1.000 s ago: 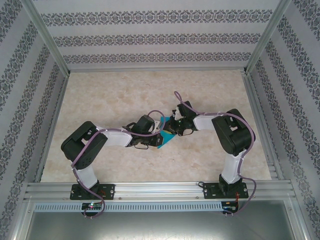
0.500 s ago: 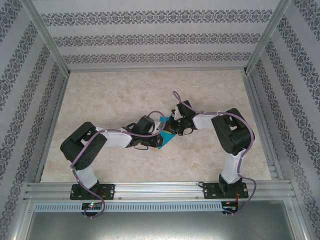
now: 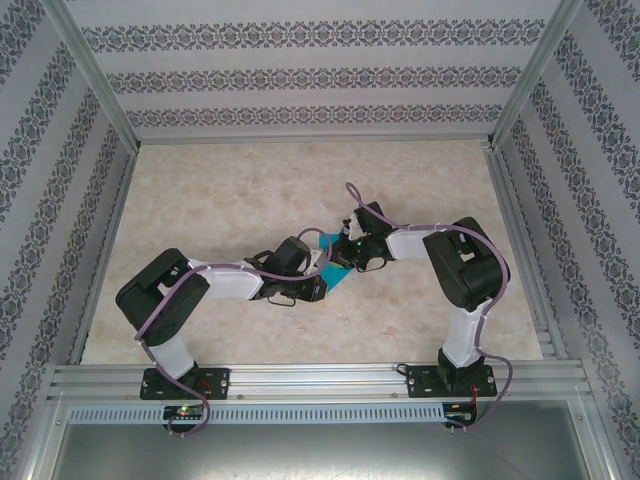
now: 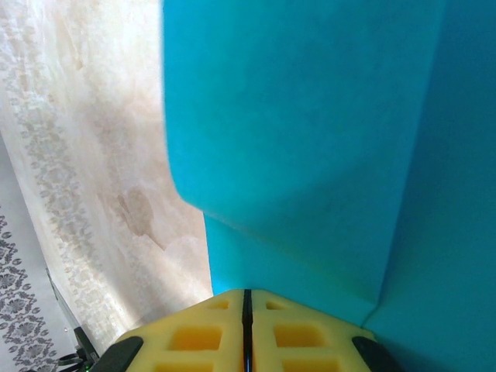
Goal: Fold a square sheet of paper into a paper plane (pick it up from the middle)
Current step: Fourth fold the wing at the center of the table.
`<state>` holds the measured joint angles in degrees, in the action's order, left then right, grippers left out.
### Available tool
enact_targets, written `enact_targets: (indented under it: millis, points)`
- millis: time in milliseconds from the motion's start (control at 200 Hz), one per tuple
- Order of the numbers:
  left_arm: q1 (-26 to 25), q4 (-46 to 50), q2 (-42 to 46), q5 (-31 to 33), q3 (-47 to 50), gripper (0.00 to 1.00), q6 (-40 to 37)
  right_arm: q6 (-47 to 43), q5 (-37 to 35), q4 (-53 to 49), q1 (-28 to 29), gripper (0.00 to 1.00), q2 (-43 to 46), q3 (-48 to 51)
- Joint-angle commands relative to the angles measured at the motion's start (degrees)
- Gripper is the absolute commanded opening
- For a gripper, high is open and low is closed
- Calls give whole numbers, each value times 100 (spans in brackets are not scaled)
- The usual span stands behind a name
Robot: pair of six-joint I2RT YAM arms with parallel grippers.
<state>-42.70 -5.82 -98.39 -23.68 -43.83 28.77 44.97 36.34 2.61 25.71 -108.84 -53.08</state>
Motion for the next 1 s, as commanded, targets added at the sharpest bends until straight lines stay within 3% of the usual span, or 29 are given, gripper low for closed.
enact_targets:
  millis: [0,669,994]
  points:
    - [-182,595,-67,-202,201,16,49,-162,-681,-464,-136,10,-134,280]
    - [-380,1189,562,-374,105,12,-13,-234,-574,-473,-172,10,-120,281]
    - [-295,857,916,247,-504,15,52,-134,-311,-325,-83,9,-35,307]
